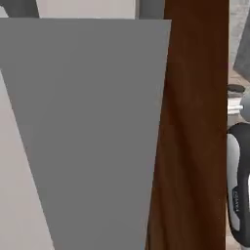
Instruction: Take the cinnamon bottle from the cabinet and place it on the dining table, next to the plate with the cupcake. Then take the chocolate from the dining counter and place it on the cupcake plate.
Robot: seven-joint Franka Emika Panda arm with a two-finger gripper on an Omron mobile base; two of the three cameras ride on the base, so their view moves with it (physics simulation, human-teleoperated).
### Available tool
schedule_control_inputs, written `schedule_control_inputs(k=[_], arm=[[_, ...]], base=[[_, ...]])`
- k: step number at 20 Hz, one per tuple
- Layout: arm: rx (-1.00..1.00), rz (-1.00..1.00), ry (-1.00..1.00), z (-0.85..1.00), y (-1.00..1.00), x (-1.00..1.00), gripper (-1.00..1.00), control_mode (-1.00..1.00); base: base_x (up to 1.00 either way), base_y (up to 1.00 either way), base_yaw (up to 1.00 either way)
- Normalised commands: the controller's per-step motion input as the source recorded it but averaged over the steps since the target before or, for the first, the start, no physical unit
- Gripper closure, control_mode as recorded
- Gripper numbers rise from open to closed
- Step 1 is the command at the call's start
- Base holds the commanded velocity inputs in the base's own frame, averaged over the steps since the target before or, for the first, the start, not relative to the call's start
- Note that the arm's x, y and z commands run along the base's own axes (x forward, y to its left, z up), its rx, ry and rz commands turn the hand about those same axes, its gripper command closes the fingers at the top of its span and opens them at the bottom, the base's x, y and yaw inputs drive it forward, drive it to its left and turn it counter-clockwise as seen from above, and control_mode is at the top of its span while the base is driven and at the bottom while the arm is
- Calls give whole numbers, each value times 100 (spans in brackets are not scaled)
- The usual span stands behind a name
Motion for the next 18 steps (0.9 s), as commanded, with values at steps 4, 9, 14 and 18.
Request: schedule_control_inputs(k=[4,9,14,18], arm=[[0,0,0,0,0,0,100,100],[0,0,0,0,0,0,100,100],[0,0,0,0,0,0,100,100],[0,0,0,0,0,0,100,100]], base=[[57,87,46],[61,67,48],[88,43,42],[100,27,38]])
